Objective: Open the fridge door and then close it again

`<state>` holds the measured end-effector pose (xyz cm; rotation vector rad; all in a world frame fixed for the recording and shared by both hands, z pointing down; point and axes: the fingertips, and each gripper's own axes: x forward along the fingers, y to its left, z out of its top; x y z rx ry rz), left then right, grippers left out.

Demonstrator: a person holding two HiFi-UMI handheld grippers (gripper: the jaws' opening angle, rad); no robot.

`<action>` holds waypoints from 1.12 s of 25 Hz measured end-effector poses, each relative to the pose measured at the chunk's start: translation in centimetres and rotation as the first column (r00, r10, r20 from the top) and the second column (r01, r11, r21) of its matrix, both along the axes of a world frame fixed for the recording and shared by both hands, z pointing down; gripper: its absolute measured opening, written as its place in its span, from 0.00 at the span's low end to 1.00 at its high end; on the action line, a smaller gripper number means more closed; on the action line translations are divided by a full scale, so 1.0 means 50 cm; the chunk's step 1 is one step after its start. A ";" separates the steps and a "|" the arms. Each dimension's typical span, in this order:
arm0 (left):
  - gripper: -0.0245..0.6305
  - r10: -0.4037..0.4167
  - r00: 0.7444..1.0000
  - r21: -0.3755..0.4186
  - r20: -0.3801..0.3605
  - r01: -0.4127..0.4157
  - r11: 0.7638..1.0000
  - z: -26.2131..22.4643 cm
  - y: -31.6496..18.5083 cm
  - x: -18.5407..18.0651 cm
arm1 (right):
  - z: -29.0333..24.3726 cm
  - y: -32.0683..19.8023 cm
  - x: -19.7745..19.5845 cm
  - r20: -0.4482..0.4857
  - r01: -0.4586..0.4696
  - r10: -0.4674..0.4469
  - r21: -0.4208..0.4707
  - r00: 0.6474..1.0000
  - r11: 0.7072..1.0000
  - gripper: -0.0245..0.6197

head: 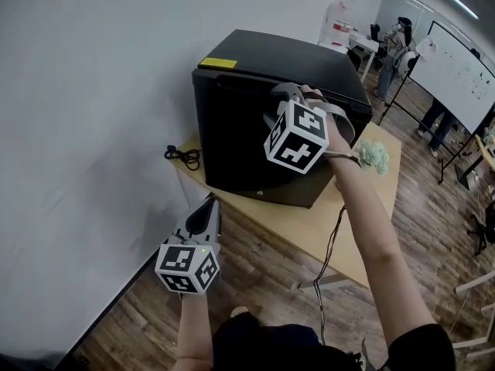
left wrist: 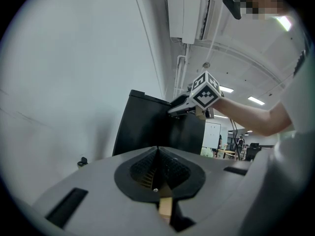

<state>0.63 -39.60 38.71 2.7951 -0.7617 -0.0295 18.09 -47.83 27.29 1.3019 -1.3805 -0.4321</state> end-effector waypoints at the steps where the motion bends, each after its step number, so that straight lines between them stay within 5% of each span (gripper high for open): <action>1: 0.05 -0.006 1.000 0.000 -0.001 0.006 1.000 -0.001 0.001 -0.001 | 0.001 -0.001 0.000 -0.001 0.002 -0.002 0.000 1.000 1.000 0.27; 28: 0.05 -0.114 0.994 0.009 -0.001 0.114 0.993 -0.017 0.021 -0.031 | -0.002 0.005 -0.004 -0.020 0.083 -0.082 0.014 0.996 0.996 0.27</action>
